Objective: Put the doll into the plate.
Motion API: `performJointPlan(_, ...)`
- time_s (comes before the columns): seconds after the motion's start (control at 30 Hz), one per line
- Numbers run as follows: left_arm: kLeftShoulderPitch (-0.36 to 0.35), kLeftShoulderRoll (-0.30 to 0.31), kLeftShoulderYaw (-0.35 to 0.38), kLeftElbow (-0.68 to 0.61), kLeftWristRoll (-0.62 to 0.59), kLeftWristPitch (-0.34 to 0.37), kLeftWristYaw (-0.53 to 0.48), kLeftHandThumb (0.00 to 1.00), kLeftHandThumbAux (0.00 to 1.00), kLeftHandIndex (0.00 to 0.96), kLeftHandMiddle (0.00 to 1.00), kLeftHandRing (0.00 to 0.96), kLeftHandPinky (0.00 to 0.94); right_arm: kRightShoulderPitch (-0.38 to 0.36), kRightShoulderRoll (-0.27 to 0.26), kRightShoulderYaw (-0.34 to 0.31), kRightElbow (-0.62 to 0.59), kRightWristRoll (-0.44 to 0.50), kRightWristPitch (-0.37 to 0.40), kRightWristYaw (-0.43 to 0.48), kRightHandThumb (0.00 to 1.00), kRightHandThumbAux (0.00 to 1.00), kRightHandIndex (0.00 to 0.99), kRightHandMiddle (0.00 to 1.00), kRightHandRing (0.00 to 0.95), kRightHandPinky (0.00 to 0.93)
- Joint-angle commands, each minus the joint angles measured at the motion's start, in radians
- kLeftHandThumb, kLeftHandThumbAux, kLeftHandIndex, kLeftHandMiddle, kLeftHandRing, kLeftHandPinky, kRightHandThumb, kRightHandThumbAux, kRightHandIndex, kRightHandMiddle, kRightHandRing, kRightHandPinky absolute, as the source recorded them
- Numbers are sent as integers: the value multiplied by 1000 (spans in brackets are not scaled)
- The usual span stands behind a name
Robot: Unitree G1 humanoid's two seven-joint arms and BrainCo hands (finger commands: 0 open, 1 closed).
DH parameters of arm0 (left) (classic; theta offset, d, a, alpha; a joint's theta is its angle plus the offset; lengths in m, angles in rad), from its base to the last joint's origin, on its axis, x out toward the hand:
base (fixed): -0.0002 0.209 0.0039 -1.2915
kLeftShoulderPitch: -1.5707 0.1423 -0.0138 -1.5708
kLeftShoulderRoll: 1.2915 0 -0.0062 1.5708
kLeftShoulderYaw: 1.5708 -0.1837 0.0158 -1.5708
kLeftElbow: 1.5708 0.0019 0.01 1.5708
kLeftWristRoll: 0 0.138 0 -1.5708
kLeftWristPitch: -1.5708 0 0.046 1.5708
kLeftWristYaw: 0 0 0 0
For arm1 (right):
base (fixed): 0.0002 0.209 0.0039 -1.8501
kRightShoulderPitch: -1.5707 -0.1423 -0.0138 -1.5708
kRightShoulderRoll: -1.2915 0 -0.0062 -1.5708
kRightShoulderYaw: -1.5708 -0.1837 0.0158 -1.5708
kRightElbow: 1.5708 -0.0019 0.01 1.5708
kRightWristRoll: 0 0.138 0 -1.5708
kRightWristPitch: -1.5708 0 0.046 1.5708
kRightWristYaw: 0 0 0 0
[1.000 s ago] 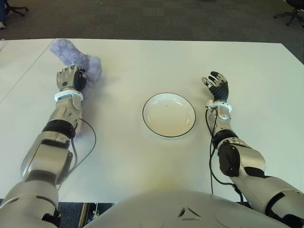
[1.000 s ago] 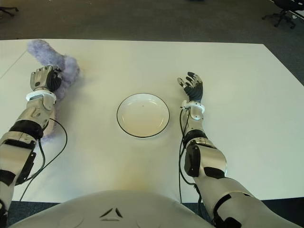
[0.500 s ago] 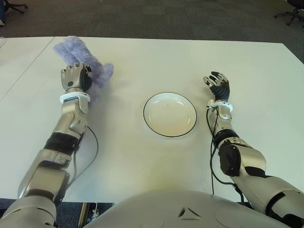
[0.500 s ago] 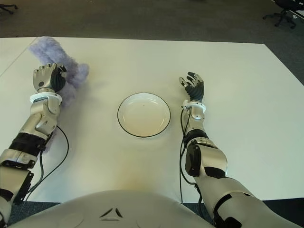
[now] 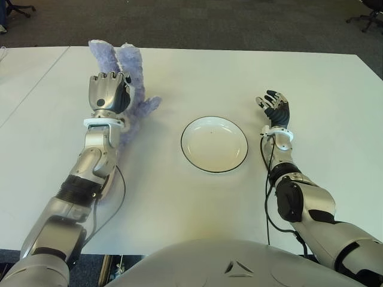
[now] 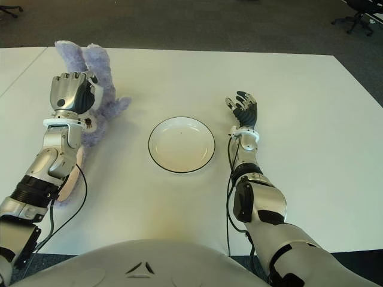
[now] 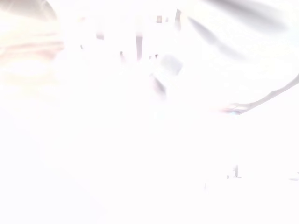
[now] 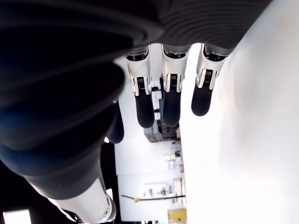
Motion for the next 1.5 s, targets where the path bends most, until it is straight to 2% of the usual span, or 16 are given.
performJointPlan(0.03,20,-17,-31,-55,62,2,-41,747,689,442,863,851,815,213,63,-4,144,0,152,-8,275,861,323,216,190,188)
performJointPlan(0.23,23,-16,-30,-85,80,3,-68,749,688,443,846,845,824,215,64,2,144,-7,148,-14,264,859,323,220,203,219)
performJointPlan(0.9,48,-3,-27,-137,137,-3,-124,745,689,441,881,871,855,215,68,2,143,-17,147,-27,230,859,324,223,193,182)
performJointPlan(1.07,76,-7,-11,-171,140,6,-133,748,689,442,846,849,847,215,66,1,144,-17,149,-26,235,858,325,229,200,195)
performJointPlan(1.1,79,-10,-8,-176,140,12,-139,745,687,439,811,834,818,216,66,1,144,-17,149,-27,236,857,322,227,200,191)
performJointPlan(1.17,84,-11,-4,-182,146,21,-147,743,687,438,803,831,810,216,66,2,144,-18,148,-27,237,858,320,227,200,190)
performJointPlan(1.2,87,-11,-3,-185,150,25,-150,727,686,429,741,771,757,216,66,2,144,-19,148,-27,237,858,318,227,202,201)
performJointPlan(1.23,95,-5,-1,-186,163,31,-147,723,685,426,725,756,743,216,65,2,144,-19,148,-26,236,859,318,227,203,204)
performJointPlan(1.27,101,0,0,-188,173,35,-145,550,487,290,645,697,699,216,65,2,144,-18,148,-26,236,859,318,227,207,210)
performJointPlan(1.3,110,3,0,-191,186,43,-147,520,454,267,631,687,691,216,65,1,144,-18,147,-25,236,859,318,228,207,211)
performJointPlan(1.33,127,3,-1,-201,208,67,-161,472,421,182,459,588,639,217,65,0,143,-17,146,-24,236,859,319,228,209,212)
performJointPlan(1.37,139,1,-2,-208,223,83,-173,396,375,65,242,394,539,217,66,0,143,-16,145,-24,237,860,320,227,208,204)
performJointPlan(1.4,171,-4,-1,-231,238,113,-205,382,368,46,205,361,522,218,66,-1,143,-15,144,-23,237,860,321,226,207,202)
performJointPlan(1.43,192,-8,0,-247,248,132,-227,334,295,11,51,90,190,218,66,-2,143,-14,144,-22,241,861,321,223,204,199)
performJointPlan(1.47,210,-9,2,-266,253,150,-266,316,271,2,12,22,80,217,66,-3,143,-13,146,-22,245,862,321,221,201,194)
performJointPlan(1.5,222,-8,3,-282,258,163,-295,308,262,0,3,5,40,218,66,-3,143,-13,146,-22,252,861,320,220,200,191)
